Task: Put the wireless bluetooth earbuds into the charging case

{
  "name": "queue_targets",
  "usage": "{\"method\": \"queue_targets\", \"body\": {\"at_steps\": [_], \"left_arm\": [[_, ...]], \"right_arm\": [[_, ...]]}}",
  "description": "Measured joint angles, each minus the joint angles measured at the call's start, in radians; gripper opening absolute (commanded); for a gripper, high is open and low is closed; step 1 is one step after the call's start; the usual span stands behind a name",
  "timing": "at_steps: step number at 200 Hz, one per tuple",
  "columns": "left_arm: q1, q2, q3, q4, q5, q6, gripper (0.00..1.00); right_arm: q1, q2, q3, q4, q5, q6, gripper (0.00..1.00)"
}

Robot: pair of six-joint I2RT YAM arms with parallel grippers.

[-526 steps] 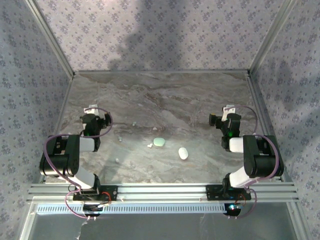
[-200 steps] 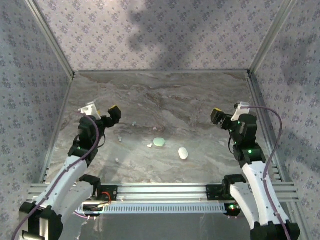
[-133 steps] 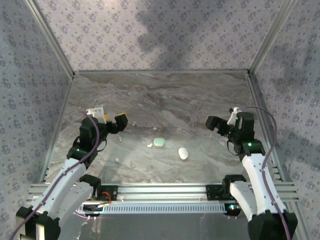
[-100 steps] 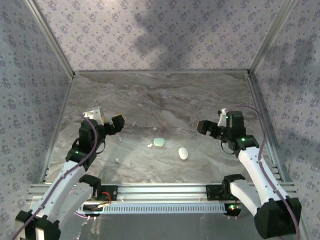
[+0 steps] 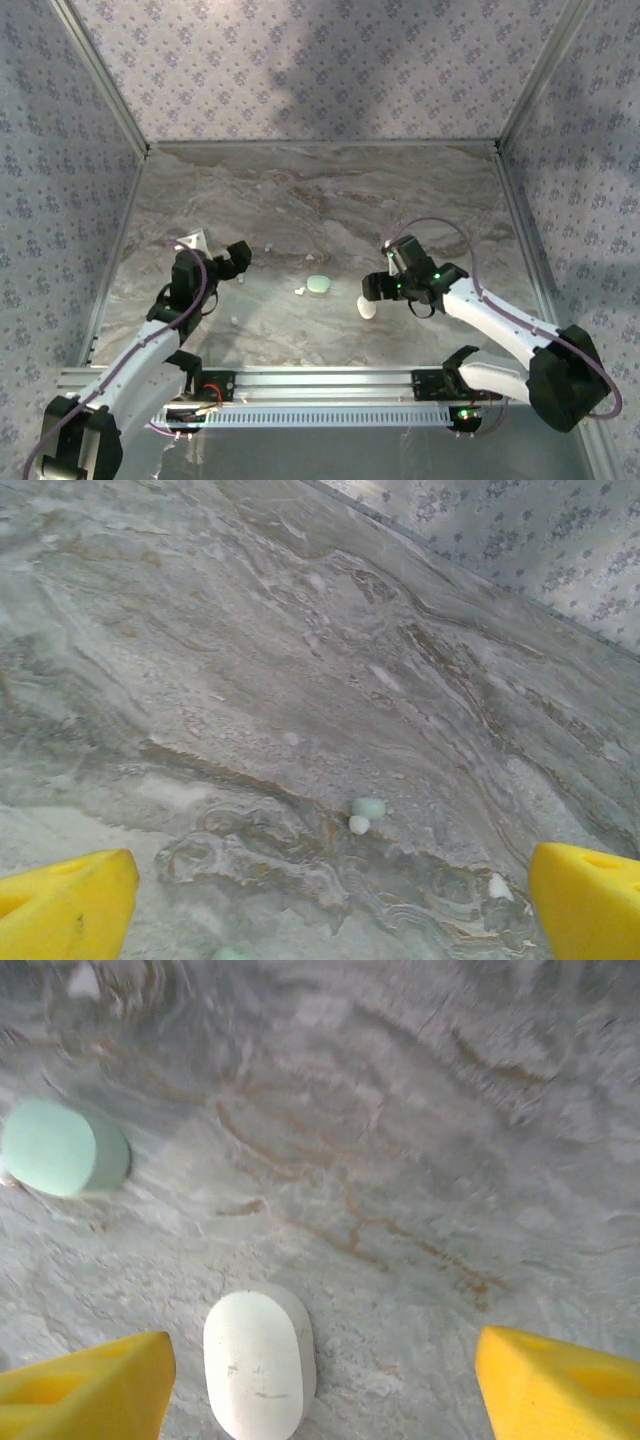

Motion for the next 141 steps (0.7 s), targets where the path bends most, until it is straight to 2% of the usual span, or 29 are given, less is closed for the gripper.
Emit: {"method": "queue_targets", "body": {"at_steps": [42,75,141], "left_arm": [[0.000,0.121,0.047,0.020,0.086,-0.010,1.00],[0.000,0.146,0.048,0.026,0.117,-0.010,1.00],[-0.001,0.146,0.049,0.031,0.136,-0.010,1.00]], "right_arm": [[0.126,0.109,0.037,-0.037,0.105,0.007,0.75],[0.207,0.176,0.094,-0.069,0.187,0.019,0.75],[0.256,0.262,0.130,-0.114,0.258,0.057,0.72]]}}
